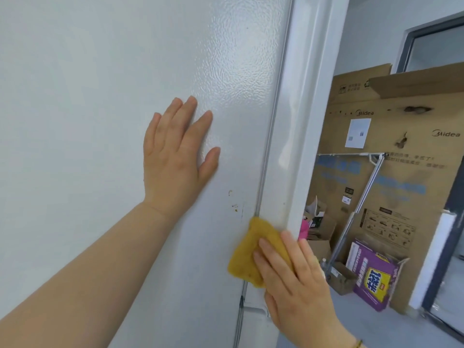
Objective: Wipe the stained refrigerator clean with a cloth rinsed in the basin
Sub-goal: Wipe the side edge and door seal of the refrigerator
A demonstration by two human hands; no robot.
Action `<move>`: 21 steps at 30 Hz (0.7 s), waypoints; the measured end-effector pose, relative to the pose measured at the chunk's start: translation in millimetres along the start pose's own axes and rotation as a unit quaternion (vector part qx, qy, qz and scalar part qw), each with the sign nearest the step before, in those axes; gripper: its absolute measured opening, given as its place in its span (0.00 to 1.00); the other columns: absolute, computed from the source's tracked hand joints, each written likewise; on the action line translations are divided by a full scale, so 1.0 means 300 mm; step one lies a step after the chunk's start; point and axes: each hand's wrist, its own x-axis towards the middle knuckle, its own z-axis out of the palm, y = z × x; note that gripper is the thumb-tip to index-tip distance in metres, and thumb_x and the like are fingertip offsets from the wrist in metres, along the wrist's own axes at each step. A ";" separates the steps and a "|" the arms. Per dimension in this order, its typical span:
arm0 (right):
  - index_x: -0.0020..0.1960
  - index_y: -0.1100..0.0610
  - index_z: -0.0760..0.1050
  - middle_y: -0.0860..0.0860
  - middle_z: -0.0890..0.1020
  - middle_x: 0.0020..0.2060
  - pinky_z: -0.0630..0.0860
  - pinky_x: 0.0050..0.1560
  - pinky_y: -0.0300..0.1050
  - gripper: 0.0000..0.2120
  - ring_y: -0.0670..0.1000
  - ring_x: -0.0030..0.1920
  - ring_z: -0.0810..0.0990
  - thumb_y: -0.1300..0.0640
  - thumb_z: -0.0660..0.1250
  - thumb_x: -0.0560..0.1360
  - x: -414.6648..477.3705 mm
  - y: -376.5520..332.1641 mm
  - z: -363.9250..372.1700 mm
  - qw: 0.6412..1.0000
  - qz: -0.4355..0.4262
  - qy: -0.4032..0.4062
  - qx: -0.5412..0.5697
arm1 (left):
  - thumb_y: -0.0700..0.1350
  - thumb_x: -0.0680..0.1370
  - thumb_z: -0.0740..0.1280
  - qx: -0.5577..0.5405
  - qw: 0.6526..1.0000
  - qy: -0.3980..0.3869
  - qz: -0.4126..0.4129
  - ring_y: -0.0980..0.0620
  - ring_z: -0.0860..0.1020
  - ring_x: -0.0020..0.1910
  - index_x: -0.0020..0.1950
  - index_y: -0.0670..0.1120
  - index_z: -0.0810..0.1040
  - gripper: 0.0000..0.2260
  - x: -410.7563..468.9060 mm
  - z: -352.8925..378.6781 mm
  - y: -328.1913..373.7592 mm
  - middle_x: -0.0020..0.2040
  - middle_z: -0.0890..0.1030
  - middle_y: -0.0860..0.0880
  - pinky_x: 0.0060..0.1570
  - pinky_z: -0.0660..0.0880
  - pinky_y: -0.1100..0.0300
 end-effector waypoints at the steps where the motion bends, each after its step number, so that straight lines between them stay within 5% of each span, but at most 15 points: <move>1: 0.61 0.57 0.68 0.52 0.69 0.62 0.54 0.72 0.54 0.16 0.57 0.75 0.50 0.59 0.49 0.77 -0.009 0.012 -0.004 0.999 -0.027 -0.019 -0.004 | 0.48 0.75 0.61 -0.004 1.000 -0.007 0.000 0.44 0.62 0.65 0.62 0.43 0.68 0.17 0.005 -0.003 -0.002 0.63 0.73 0.36 0.69 0.49 0.60; 4: 0.60 0.58 0.68 0.53 0.68 0.61 0.52 0.71 0.53 0.15 0.60 0.70 0.59 0.60 0.55 0.74 0.080 0.073 -0.032 0.999 -0.041 -0.014 -0.006 | 0.51 0.76 0.60 -0.026 0.998 -0.051 -0.016 0.43 0.61 0.64 0.63 0.42 0.68 0.20 0.005 -0.037 0.010 0.64 0.72 0.34 0.65 0.54 0.52; 10: 0.64 0.59 0.65 0.54 0.69 0.65 0.49 0.71 0.54 0.21 0.61 0.67 0.61 0.60 0.58 0.72 0.302 0.056 -0.031 0.991 0.119 0.059 -0.007 | 0.52 0.80 0.50 -0.019 0.992 -0.102 -0.068 0.44 0.63 0.65 0.64 0.44 0.67 0.18 -0.160 -0.184 0.041 0.65 0.71 0.37 0.65 0.56 0.50; 16: 0.63 0.57 0.67 0.52 0.73 0.64 0.52 0.70 0.54 0.21 0.58 0.65 0.65 0.62 0.40 0.79 0.096 -0.050 -0.005 0.993 -0.113 -0.034 -0.029 | 0.57 0.80 0.47 0.031 0.973 -0.203 -0.103 0.45 0.60 0.67 0.67 0.45 0.63 0.22 -0.341 -0.202 0.055 0.69 0.65 0.43 0.68 0.48 0.57; 21: 0.62 0.57 0.68 0.54 0.79 0.59 0.53 0.69 0.53 0.18 0.59 0.63 0.66 0.64 0.44 0.79 0.214 0.064 -0.022 0.999 -0.045 0.026 -0.002 | 0.56 0.79 0.48 0.044 0.974 -0.196 -0.107 0.45 0.60 0.68 0.67 0.44 0.64 0.23 -0.351 -0.191 0.064 0.67 0.68 0.40 0.68 0.48 0.56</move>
